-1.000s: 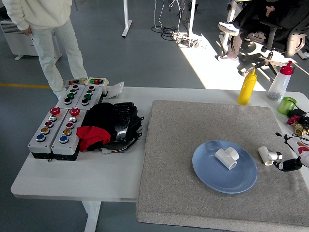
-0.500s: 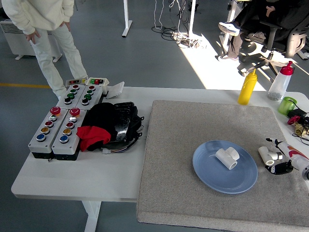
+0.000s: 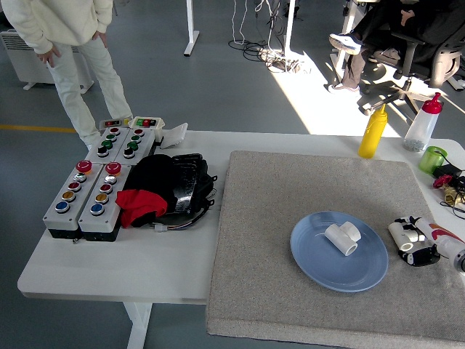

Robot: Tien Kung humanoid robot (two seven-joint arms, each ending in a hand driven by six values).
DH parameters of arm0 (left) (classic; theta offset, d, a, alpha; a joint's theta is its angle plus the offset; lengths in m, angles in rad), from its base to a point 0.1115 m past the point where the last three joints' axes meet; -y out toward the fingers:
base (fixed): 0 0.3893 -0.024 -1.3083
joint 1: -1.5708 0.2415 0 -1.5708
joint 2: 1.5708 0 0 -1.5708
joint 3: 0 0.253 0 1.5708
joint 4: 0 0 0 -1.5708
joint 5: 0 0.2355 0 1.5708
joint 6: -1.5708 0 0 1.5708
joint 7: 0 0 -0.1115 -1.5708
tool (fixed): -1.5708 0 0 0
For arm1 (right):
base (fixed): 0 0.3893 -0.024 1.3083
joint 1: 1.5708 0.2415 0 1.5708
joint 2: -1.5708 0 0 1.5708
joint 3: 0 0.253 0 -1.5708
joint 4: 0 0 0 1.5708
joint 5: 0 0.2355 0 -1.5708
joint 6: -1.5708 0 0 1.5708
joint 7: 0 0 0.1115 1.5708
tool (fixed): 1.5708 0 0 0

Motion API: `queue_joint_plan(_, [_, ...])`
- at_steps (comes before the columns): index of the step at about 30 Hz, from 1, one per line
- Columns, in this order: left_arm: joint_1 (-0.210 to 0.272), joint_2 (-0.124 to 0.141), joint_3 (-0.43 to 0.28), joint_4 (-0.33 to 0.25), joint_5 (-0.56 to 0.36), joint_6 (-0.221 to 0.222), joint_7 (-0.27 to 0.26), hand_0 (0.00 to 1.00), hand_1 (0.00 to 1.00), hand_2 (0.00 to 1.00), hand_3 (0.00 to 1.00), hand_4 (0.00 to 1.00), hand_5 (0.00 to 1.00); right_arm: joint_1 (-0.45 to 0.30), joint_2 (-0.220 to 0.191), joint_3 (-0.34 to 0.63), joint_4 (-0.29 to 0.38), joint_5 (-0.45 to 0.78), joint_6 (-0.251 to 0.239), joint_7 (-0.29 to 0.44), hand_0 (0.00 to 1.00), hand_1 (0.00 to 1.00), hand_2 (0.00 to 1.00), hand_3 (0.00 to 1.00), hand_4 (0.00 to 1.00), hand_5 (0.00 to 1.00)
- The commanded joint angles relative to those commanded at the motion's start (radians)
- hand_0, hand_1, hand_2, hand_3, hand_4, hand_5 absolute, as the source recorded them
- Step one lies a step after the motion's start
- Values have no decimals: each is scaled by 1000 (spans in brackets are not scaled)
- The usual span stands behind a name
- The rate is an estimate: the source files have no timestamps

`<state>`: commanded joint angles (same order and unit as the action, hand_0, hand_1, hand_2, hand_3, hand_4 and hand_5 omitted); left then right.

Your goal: Pick pipe place plate twice

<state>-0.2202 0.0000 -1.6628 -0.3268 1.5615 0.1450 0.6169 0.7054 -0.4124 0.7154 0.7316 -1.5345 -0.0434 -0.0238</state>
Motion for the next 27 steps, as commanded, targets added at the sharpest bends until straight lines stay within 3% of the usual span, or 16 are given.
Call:
queue_joint_plan(1, [0,0,0,0,1,0,0,677,671,693,631,334,998,0,0,-1,-1,2,-4,3,512,584,596,637,611,150])
queue_joint_plan(6, [3,0,-5,0,7,-2,1,677,671,693,631,334,998,-8,-4,1,0,18,-35,21,512,584,596,637,611,150])
queue_joint_plan(7, [3,0,-5,0,8,-2,1,677,671,693,631,333,998,-8,-4,2,0,19,-37,21,415,515,556,595,503,107])
queue_joint_plan(17, [-1,0,-12,2,12,-4,-3,677,672,693,631,333,998,-38,-27,78,59,10,-79,43,392,501,549,586,487,110])
queue_joint_plan(22, [-5,0,-11,3,10,-4,-4,677,672,693,631,333,998,-59,-57,127,152,-9,-88,35,390,495,547,577,474,106])
queue_joint_plan(27, [-8,0,-14,4,11,-3,-5,677,672,693,632,333,998,-107,-105,156,317,-22,-84,8,395,494,544,576,470,114])
